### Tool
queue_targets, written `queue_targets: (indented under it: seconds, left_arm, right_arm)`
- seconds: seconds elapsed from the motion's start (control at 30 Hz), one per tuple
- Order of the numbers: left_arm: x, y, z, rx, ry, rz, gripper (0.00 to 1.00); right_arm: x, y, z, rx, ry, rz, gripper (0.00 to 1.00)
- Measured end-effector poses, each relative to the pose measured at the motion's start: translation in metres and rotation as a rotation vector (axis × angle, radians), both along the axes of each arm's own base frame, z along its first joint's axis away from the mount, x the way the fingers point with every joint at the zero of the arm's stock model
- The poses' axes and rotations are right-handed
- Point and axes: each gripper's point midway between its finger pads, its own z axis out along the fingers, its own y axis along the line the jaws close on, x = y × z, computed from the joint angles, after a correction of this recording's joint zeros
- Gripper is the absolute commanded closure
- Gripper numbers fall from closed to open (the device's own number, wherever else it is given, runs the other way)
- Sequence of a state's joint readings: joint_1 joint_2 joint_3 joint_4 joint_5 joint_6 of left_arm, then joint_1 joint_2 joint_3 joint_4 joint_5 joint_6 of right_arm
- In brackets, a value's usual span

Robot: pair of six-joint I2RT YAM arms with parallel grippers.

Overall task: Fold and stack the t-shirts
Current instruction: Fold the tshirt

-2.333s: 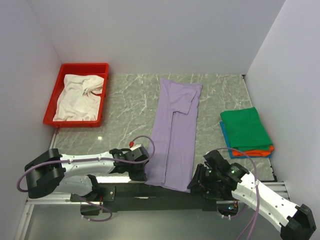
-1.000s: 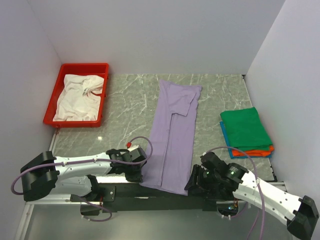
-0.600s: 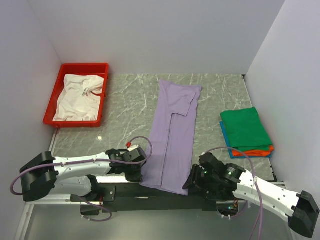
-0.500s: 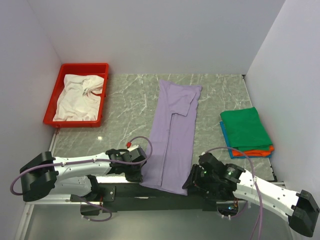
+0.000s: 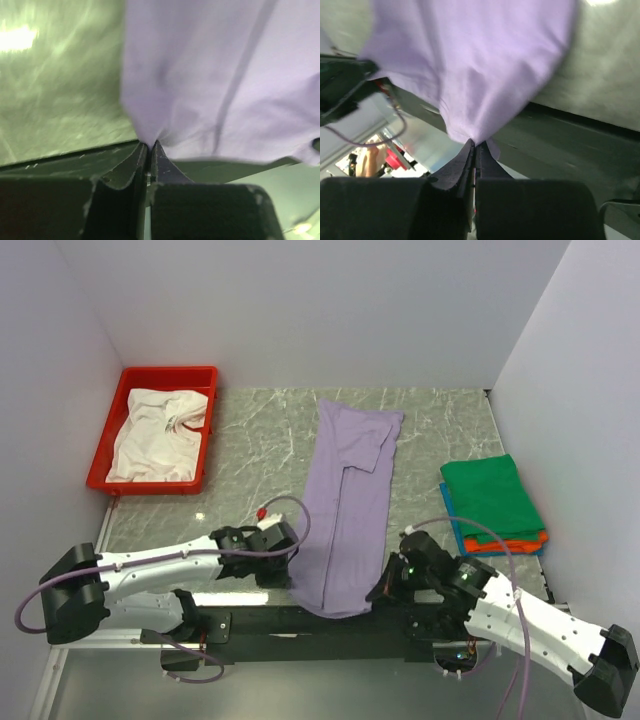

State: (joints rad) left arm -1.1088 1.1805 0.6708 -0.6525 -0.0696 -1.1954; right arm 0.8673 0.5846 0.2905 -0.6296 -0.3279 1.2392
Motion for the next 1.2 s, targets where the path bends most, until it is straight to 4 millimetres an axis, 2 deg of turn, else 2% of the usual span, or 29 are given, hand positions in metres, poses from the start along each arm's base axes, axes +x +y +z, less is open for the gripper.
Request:
queue_targets:
  seconds: [0.1, 0.17, 0.37, 0.53, 0.7, 0.97, 1.07, 1.2]
  left_arm:
    - [0.029, -0.014, 0.024, -0.045, -0.062, 0.035, 0.99]
    - [0.046, -0.017, 0.034, -0.064, -0.091, 0.062, 0.99]
    - [0.115, -0.019, 0.054, -0.070, -0.180, 0.170, 0.99]
    - [0.168, -0.030, 0.051, -0.041, -0.207, 0.221, 0.99]
    - [0.214, -0.053, 0.046, -0.034, -0.227, 0.241, 0.99]
    - [0.266, -0.078, 0.040, -0.028, -0.232, 0.277, 0.99]
    - [0.280, -0.078, 0.035, -0.018, -0.226, 0.294, 0.99]
    - [0.294, -0.073, 0.028, 0.002, -0.211, 0.318, 0.99]
  right_arm:
    - [0.033, 0.002, 0.027, 0.004, -0.087, -0.039, 1.00]
    - [0.054, -0.003, 0.036, -0.009, -0.132, -0.073, 1.00]
    - [0.102, -0.019, 0.042, -0.099, -0.225, -0.122, 1.00]
    - [0.141, -0.029, 0.038, -0.163, -0.302, -0.191, 1.00]
    - [0.176, -0.044, 0.028, -0.218, -0.333, -0.280, 1.00]
    - [0.236, -0.058, 0.026, -0.239, -0.363, -0.363, 1.00]
    - [0.255, -0.065, 0.024, -0.233, -0.358, -0.388, 1.00]
    - [0.271, -0.069, 0.020, -0.215, -0.341, -0.400, 1.00]
